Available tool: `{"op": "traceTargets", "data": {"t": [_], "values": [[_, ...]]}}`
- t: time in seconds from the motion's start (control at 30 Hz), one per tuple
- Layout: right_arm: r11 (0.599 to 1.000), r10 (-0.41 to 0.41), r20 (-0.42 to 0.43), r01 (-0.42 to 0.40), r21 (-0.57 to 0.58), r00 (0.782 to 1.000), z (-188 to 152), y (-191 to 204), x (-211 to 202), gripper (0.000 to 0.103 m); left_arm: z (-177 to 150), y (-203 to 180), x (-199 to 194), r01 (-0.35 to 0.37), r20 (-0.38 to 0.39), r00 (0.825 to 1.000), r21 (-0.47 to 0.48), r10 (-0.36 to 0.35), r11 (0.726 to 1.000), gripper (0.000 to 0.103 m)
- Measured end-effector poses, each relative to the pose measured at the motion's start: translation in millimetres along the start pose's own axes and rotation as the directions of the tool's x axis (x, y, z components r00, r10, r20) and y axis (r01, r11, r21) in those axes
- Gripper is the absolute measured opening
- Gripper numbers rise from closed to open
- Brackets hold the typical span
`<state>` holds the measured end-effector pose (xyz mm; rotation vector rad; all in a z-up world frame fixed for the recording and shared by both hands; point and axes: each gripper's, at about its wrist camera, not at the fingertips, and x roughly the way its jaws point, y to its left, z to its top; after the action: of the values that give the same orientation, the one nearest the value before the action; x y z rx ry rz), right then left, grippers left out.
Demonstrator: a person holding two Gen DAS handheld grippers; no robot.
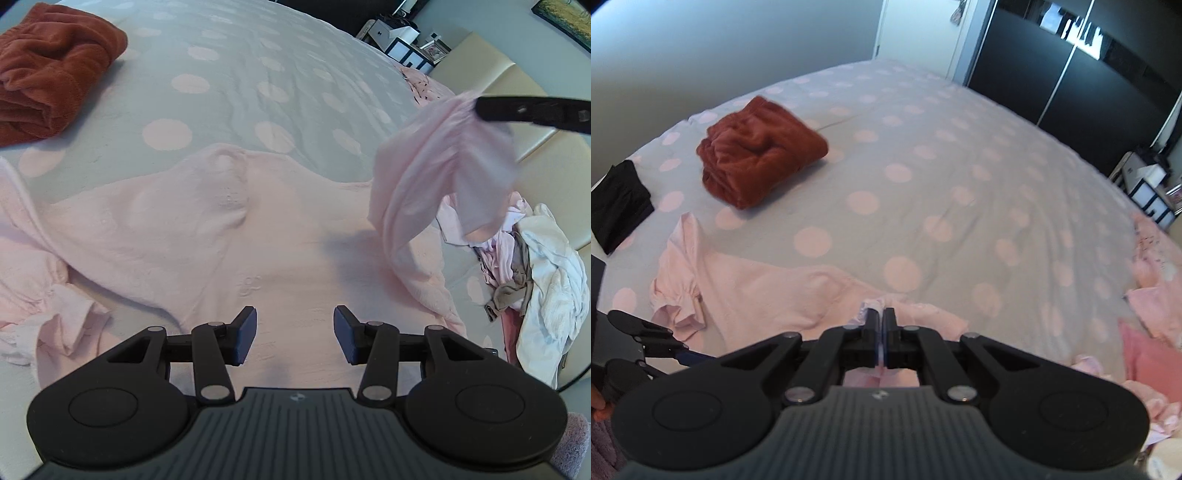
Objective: Fold clothes
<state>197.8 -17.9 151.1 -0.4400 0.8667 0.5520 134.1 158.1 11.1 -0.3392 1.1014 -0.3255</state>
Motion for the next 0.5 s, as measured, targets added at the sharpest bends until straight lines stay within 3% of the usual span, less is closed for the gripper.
{"op": "traceTargets", "data": {"t": [0.07, 0.17, 0.33, 0.5], "values": [[1.0, 0.022, -0.01, -0.022, 0.017, 1.0, -1, 3, 13, 0.012, -1, 7, -1, -0.014, 0.001, 1.0, -0.007, 0.014, 1.0, 0.045], [0.999, 0.035, -0.009, -0.035, 0.033, 0.999, -6, 0, 18, 0.028, -3, 16, -1, -0.036, -0.003, 0.999, -0.02, 0.036, 0.999, 0.045], [0.998, 0.017, -0.007, -0.017, 0.058, 1.0, -19, -20, 13, 0.029, -6, 24, 7, -0.063, -0.015, 0.998, -0.026, 0.062, 0.998, 0.046], [0.987, -0.05, -0.033, 0.054, 0.15, 0.998, -62, -76, 9, 0.029, -9, 19, 21, -0.058, -0.039, 0.997, 0.013, 0.059, 0.998, 0.047]]}}
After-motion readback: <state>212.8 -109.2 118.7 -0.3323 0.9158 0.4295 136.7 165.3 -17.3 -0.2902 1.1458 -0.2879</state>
